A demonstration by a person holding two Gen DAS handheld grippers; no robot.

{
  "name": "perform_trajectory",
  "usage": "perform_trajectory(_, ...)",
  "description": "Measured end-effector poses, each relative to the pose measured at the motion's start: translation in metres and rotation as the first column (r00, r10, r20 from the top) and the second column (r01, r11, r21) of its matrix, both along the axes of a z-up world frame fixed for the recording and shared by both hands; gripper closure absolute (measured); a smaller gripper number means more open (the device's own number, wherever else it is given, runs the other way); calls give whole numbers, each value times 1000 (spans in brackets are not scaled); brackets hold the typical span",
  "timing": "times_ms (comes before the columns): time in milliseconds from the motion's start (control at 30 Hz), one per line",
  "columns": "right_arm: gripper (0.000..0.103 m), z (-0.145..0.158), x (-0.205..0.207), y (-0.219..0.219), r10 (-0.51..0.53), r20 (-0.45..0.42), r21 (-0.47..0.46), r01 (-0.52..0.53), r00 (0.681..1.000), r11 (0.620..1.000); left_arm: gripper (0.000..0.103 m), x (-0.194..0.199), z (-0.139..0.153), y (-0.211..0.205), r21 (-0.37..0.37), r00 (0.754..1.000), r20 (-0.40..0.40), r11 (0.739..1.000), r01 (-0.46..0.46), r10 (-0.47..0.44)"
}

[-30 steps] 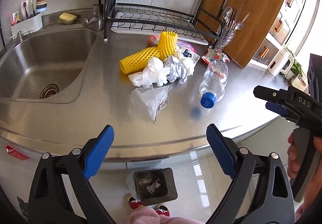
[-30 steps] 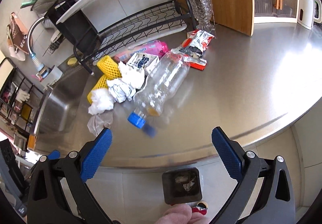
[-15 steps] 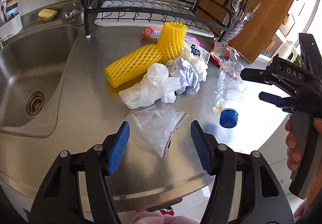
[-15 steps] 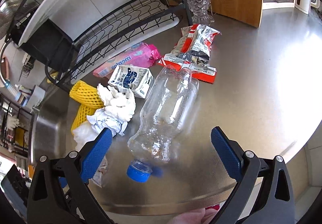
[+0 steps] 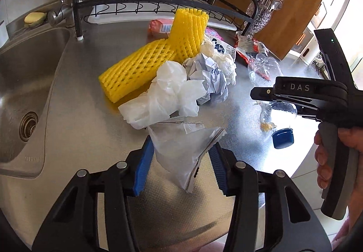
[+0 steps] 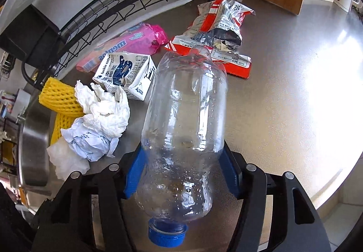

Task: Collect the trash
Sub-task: 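Grasp the clear bottle with the right tool while the left tool grasps a plastic bag, then carry the bottle and bag over the bin and open both tools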

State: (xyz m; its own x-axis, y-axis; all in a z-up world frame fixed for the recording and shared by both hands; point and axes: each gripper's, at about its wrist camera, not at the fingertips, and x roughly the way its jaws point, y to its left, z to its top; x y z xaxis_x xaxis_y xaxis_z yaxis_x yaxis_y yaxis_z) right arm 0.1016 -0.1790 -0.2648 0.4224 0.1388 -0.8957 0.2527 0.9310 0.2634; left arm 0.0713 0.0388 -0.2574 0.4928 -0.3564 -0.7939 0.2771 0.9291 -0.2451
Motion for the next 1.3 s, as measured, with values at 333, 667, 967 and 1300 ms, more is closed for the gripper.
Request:
perform_trajectory(333, 42, 0, -24, -11, 7, 0, 38, -7, 1000, 999, 97, -9, -6, -4, -3, 1000, -17, 1000, 11, -12)
perform_trajectory(667, 44, 18, -82, -19, 95, 57, 71, -99, 994, 993, 98, -67, 24, -18, 22, 998, 48, 999, -43, 42)
perform_trajectory(967, 53, 34, -148, -32, 170, 90, 60, -176, 981, 983, 98, -152, 34, -45, 31, 995, 69, 996, -79, 76)
perform_trajectory(1300, 53, -20, -211, -31, 246, -34, 79, -243, 969, 967, 98, -210, -11, -59, 36, 995, -39, 995, -90, 91)
